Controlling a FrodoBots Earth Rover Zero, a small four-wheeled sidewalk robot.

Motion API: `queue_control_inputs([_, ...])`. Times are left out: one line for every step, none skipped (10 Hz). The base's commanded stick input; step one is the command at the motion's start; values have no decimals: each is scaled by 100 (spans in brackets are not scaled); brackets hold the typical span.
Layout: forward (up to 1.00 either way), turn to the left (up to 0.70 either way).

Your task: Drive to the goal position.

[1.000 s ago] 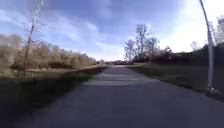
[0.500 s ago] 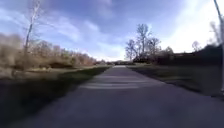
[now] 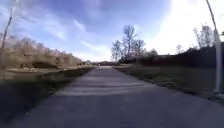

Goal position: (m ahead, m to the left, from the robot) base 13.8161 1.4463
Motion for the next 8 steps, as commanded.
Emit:
queue_control_inputs([100, 0])
queue_control_inputs([100, 0])
queue_control_inputs([100, 0])
queue_control_inputs([100, 0])
queue_control_inputs([100, 0])
queue_control_inputs([100, 0])
queue_control_inputs([100, 0])
queue_control_inputs([100, 0])
